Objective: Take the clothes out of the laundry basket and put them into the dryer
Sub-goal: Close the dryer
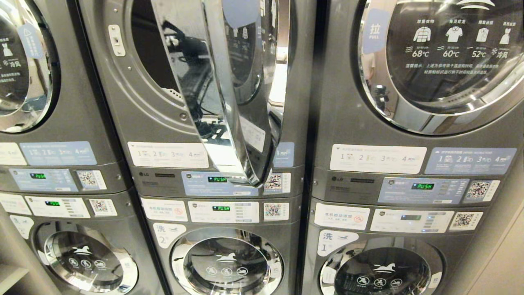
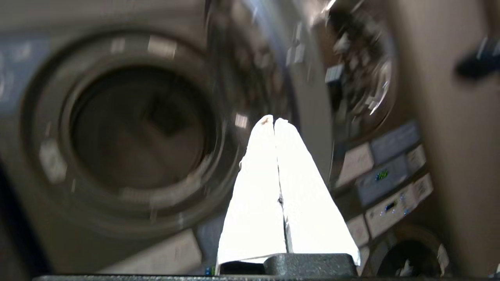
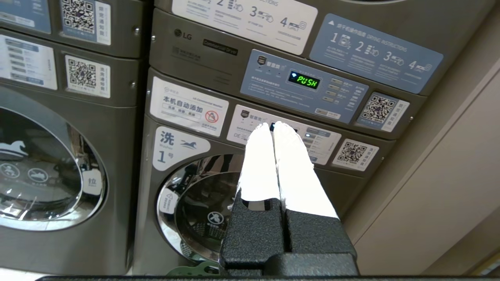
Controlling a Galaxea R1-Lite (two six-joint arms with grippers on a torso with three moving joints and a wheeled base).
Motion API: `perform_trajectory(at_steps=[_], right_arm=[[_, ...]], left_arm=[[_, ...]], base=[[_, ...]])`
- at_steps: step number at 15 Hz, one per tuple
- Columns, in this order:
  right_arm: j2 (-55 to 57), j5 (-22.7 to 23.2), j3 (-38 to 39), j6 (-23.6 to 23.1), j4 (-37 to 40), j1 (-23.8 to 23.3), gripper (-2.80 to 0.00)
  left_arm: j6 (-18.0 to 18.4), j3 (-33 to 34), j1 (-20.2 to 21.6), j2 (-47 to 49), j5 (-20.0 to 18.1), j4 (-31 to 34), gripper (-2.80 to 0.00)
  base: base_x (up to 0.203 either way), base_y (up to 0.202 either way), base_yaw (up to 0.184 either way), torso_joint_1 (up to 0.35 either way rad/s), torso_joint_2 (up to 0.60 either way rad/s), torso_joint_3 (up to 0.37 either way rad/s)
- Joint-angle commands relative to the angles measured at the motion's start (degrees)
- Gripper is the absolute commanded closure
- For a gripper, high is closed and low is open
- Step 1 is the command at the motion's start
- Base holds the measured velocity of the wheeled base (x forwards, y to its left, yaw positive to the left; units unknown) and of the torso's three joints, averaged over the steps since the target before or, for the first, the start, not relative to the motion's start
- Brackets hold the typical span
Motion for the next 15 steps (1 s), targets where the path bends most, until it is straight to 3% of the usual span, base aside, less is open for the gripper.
perform_trajectory(at_steps=[1,3,5,6,9,11,14,15], right_arm=[[-0.16,0.02,-0.18,-0.19,0.24,0.02,0.00],[-0.16,0.02,-0.18,-0.28,0.32,0.02,0.00],[-0.16,0.02,-0.18,-0.19,0.32,0.02,0.00],[-0.16,0.02,-0.18,-0.19,0.32,0.02,0.00],[-0.16,0.02,-0.18,-0.19,0.24,0.02,0.00],[-0.16,0.02,-0.18,-0.19,0.24,0.02,0.00],[-0.16,0.02,-0.13,-0.11,0.24,0.02,0.00],[-0.16,0.02,-0.18,-0.11,0.24,0.02,0.00]], left_arm=[[-0.85,-24.82,-7.99,25.04,-4.62,1.41,0.00],[-1.22,-37.56,-23.07,35.55,-7.50,5.84,0.00],[2.06,-43.99,-33.67,44.12,-7.68,9.09,0.00],[5.06,-45.54,-38.17,46.40,-4.22,10.00,0.00],[11.05,-47.11,-50.45,49.82,16.65,10.23,0.00],[13.17,-47.86,-56.88,52.57,25.60,9.24,0.00],[15.76,-49.92,-57.91,53.44,30.19,9.03,0.00],[16.03,-49.96,-57.91,52.70,33.43,9.40,0.00]], base=[[0.000,0.000,0.000,0.000,0.00,0.000],[0.000,0.000,0.000,0.000,0.00,0.000],[0.000,0.000,0.000,0.000,0.00,0.000],[0.000,0.000,0.000,0.000,0.00,0.000],[0.000,0.000,0.000,0.000,0.00,0.000],[0.000,0.000,0.000,0.000,0.00,0.000],[0.000,0.000,0.000,0.000,0.00,0.000],[0.000,0.000,0.000,0.000,0.00,0.000]])
